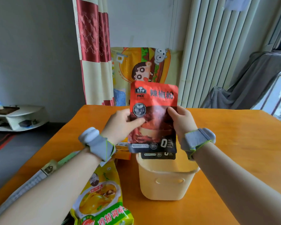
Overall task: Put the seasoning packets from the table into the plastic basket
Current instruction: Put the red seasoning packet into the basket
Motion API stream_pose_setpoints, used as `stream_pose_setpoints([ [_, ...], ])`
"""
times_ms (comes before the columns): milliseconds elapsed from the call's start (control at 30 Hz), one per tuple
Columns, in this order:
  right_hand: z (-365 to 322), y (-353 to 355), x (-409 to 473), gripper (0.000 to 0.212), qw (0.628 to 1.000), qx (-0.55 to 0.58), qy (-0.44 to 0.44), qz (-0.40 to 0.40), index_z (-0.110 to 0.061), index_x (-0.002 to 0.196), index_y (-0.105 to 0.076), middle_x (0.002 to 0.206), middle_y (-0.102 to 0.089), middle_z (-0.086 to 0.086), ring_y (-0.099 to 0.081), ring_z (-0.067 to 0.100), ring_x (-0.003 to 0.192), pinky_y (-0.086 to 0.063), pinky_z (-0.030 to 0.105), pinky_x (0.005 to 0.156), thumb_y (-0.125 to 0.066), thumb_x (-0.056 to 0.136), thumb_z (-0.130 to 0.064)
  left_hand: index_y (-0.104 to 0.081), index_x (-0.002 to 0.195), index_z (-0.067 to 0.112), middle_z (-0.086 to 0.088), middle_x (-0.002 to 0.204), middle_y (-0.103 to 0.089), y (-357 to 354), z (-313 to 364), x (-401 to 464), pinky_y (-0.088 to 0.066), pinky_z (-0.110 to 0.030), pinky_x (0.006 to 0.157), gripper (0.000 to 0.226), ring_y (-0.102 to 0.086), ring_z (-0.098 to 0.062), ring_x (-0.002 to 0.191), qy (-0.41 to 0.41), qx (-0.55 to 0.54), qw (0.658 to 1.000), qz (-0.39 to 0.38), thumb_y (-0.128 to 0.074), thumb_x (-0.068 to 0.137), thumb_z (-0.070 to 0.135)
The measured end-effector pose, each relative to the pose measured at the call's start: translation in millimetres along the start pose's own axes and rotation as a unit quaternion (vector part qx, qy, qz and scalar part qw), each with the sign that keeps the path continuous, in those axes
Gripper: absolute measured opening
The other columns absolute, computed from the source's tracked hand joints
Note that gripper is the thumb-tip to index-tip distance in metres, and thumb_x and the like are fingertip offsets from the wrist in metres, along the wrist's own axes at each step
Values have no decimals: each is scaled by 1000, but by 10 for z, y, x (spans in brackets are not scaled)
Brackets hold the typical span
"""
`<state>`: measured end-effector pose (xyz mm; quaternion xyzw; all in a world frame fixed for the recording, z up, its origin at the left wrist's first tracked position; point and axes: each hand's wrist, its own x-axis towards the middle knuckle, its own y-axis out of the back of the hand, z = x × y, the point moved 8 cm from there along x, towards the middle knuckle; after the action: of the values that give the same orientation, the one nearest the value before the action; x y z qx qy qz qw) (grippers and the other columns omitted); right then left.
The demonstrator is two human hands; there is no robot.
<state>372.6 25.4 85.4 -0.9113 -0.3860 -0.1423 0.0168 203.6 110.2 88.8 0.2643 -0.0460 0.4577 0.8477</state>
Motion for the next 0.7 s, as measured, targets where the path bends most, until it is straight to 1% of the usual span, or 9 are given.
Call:
stream_pose_setpoints([
  [67,22,173,27,15,992,-124,30,1,-2,94,-64,85,-64,13,-58,10,67,-48,34,69,-55,85,-10,-69,85,15,-14,88,-74,-145,-131,-14,-53,-51,83,48,-68,-30,86,6,100,994,-41,-62,61,55],
  [167,142,346,-2,21,967,-253,24,-12,-3,101,-63,98,-70,19,-64,27,84,-52,39,77,-58,82,-9,-68,68,20,-9,82,-72,-367,-332,-19,-51,-40,80,20,-65,-29,79,56,134,979,-141,-67,75,40],
  [200,136,396,-16,20,954,-297,37,-2,-4,98,-64,98,-71,18,-65,31,87,-52,40,78,-59,81,-11,-65,64,20,-7,79,-66,-432,-370,-34,-45,-36,79,22,-60,-26,78,59,171,969,-167,-66,79,35],
  [267,88,491,-44,16,938,-339,70,20,-6,93,-65,95,-72,15,-64,32,90,-51,38,78,-60,80,-12,-64,73,19,-3,99,-57,-529,-393,-39,-34,-37,95,20,-49,-24,101,45,293,939,-176,-60,84,35],
  [333,106,524,-42,16,926,-371,65,2,-5,93,-65,95,-71,16,-63,33,91,-51,40,80,-59,80,-12,-64,99,21,2,129,-47,-596,-371,-52,-24,-42,108,29,-39,-26,122,26,370,913,-173,-57,81,43],
  [400,215,481,-42,19,898,-434,37,-64,-1,94,-64,96,-70,19,-62,36,91,-50,42,79,-59,82,-14,-62,108,19,-2,127,-49,-625,-370,-54,-34,-41,104,52,-46,-29,118,34,321,933,-161,-54,70,53],
  [500,305,430,-56,24,880,-460,43,-110,0,93,-63,95,-68,18,-61,36,91,-47,40,77,-61,82,-20,-64,102,15,-7,104,-64,-531,-355,-4,-48,-41,87,47,-58,-28,99,45,202,973,-101,-57,73,52],
  [600,325,406,-32,25,885,-448,51,-116,1,92,-64,92,-68,19,-60,35,87,-45,36,70,-59,84,-23,-67,87,9,-9,87,-69,-477,-411,56,-47,-42,84,36,-62,-30,90,47,194,977,-77,-59,81,43],
  [700,374,409,67,27,896,-430,29,-111,1,88,-65,88,-67,21,-59,32,78,-42,34,65,-60,83,-25,-64,74,5,-12,79,-69,-437,-414,141,-43,-38,85,44,-61,-31,83,59,231,970,-52,-57,81,48],
])
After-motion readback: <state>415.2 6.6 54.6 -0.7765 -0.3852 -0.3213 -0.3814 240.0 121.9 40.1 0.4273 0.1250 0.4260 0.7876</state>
